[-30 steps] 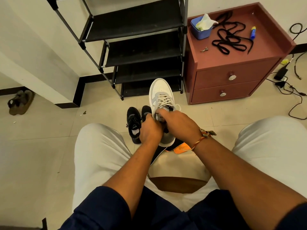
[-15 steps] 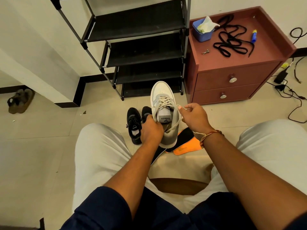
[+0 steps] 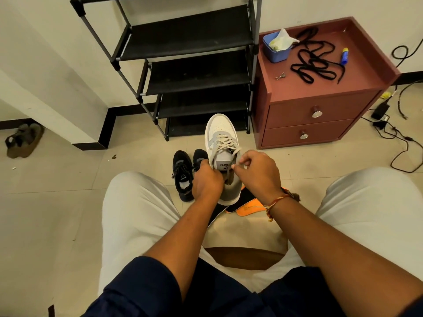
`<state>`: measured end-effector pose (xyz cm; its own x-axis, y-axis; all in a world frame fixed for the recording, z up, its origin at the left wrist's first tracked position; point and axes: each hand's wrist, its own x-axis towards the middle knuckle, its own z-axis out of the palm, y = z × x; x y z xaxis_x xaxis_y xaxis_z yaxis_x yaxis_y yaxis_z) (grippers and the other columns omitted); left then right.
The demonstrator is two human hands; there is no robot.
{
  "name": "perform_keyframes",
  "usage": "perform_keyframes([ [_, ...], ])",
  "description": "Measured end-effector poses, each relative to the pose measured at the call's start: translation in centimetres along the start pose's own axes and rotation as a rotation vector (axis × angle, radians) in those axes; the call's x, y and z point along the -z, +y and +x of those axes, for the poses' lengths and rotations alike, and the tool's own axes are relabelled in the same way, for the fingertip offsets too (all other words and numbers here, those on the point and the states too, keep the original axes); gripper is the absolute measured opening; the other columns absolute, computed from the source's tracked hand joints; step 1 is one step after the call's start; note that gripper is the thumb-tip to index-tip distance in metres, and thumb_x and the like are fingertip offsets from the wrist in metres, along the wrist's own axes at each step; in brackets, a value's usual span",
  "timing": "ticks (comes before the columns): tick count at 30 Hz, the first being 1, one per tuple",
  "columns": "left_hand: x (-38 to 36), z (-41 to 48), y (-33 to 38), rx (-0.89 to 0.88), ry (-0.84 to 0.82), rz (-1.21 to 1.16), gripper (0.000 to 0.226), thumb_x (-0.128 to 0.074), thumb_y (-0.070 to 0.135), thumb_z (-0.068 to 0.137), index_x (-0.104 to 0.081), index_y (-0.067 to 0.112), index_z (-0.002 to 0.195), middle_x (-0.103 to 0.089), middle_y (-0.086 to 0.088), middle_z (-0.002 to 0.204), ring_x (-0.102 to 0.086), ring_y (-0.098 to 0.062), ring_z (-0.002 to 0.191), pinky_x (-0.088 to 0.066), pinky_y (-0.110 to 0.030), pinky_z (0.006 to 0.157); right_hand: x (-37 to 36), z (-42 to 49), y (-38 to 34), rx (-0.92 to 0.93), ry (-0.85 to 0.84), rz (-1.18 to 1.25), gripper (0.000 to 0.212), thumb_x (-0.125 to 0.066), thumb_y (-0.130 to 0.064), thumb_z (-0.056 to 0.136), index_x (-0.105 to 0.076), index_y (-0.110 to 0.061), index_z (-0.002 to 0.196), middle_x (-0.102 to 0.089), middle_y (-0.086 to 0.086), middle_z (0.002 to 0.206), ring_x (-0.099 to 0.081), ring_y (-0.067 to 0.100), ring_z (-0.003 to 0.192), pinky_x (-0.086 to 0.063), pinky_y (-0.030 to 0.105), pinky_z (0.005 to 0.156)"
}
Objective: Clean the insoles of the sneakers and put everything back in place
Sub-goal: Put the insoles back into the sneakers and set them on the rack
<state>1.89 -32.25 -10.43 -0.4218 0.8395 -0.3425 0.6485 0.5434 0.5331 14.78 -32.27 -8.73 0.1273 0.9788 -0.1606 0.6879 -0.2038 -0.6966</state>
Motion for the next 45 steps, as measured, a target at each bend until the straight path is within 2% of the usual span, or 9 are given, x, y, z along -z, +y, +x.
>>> perform_keyframes([
  [2, 0.3, -0.2, 0.2, -0.002, -0.003, -0.041, 0.026, -0.045, 0.028, 0.103, -0.053, 0.018, 0.125, -0.065, -0.009, 0.112, -0.06, -0.027, 0.095, -0.049, -0.042, 0.076, 0.0, 0.4, 0.4, -0.125, -0.129, 0.017, 0.048, -0.072, -0.054, 0.081, -0.059, -0.02, 0.112, -0.062, 0.002, 0.1, -0.063, 0.024, 0.093, -0.053, 0.034, 0.075],
  [5, 0.4, -0.5, 0.5, -0.076, -0.009, -0.082, 0.033, -0.046, 0.025, 0.102, -0.044, 0.022, 0.136, -0.065, -0.01, 0.114, -0.063, -0.031, 0.099, -0.054, -0.045, 0.08, -0.7, 0.7, 1.2, -0.205, -0.291, 0.145, 0.05, -0.065, -0.057, 0.075, -0.066, -0.018, 0.107, -0.071, 0.004, 0.097, -0.069, 0.028, 0.09, -0.06, 0.044, 0.076],
  [7, 0.6, -0.9, 0.8, -0.17, 0.015, -0.079, 0.039, -0.049, 0.029, 0.102, -0.036, 0.024, 0.139, -0.066, -0.009, 0.11, -0.066, -0.03, 0.094, -0.058, -0.047, 0.077, -0.6, 0.7, 1.3, -0.191, -0.231, 0.107, 0.037, -0.063, -0.046, 0.077, -0.071, -0.017, 0.099, -0.072, 0.007, 0.089, -0.07, 0.031, 0.082, -0.061, 0.046, 0.072],
  [14, 0.5, -1.8, 0.6, -0.469, 0.166, -0.166, 0.018, -0.055, 0.036, 0.102, -0.054, 0.02, 0.091, -0.061, 0.004, 0.082, -0.06, -0.015, 0.073, -0.054, -0.039, 0.059, -0.1, 0.3, 0.7, -0.182, -0.08, -0.01, 0.024, -0.06, -0.03, 0.087, -0.068, -0.007, 0.083, -0.069, 0.013, 0.078, -0.065, 0.035, 0.078, -0.053, 0.033, 0.064],
  [19, 1.1, -1.4, 0.7, -0.44, 0.221, -0.299, 0.01, -0.059, 0.026, 0.1, -0.054, 0.019, 0.103, -0.057, 0.003, 0.102, -0.058, -0.013, 0.089, -0.053, -0.027, 0.067, -0.2, -0.1, 0.6, -0.148, -0.039, -0.057, 0.026, -0.06, -0.028, 0.088, -0.072, -0.011, 0.104, -0.072, 0.014, 0.091, -0.064, 0.034, 0.084, -0.051, 0.032, 0.068],
  [24, 1.5, -1.3, 0.6, -0.573, 0.259, -0.25, 0.007, -0.06, 0.012, 0.097, -0.063, 0.016, 0.101, -0.06, 0.005, 0.097, -0.054, -0.011, 0.096, -0.049, -0.021, 0.077, -0.6, -0.3, 0.4, -0.158, -0.017, -0.067, 0.026, -0.06, -0.029, 0.09, -0.071, -0.011, 0.105, -0.071, 0.013, 0.092, -0.064, 0.033, 0.084, -0.054, 0.034, 0.071],
  [30, -0.2, -1.0, 0.6, -0.526, -0.114, 0.06, 0.021, -0.058, 0.009, 0.097, -0.071, 0.014, 0.113, -0.071, -0.008, 0.102, -0.067, -0.022, 0.097, -0.057, -0.034, 0.085, -1.9, 0.9, 2.8, -0.188, -0.047, -0.045, 0.023, -0.062, -0.026, 0.089, -0.07, -0.005, 0.096, -0.071, 0.018, 0.092, -0.064, 0.038, 0.086, -0.049, 0.033, 0.067],
  [34, -0.7, 1.7, 2.4, -0.474, -0.333, 0.185, 0.022, -0.061, 0.016, 0.097, -0.076, 0.018, 0.113, -0.073, -0.008, 0.107, -0.066, -0.025, 0.103, -0.052, -0.029, 0.086, -3.4, 3.9, 4.9, -0.232, -0.112, -0.02, 0.024, -0.062, -0.026, 0.088, -0.069, -0.004, 0.094, -0.071, 0.018, 0.092, -0.064, 0.038, 0.084, -0.052, 0.035, 0.067],
  [45, -3.2, 16.5, 1.0, -0.134, -0.452, 0.027, 0.021, -0.069, 0.019, 0.094, -0.068, 0.011, 0.114, -0.074, -0.003, 0.105, -0.068, -0.012, 0.095, -0.051, -0.024, 0.085, -11.6, 17.8, 13.1, -0.454, -0.185, -0.189, 0.034, -0.058, -0.024, 0.096, -0.065, 0.001, 0.116, -0.065, 0.024, 0.12, -0.061, 0.042, 0.112, -0.05, 0.038, 0.084],
])
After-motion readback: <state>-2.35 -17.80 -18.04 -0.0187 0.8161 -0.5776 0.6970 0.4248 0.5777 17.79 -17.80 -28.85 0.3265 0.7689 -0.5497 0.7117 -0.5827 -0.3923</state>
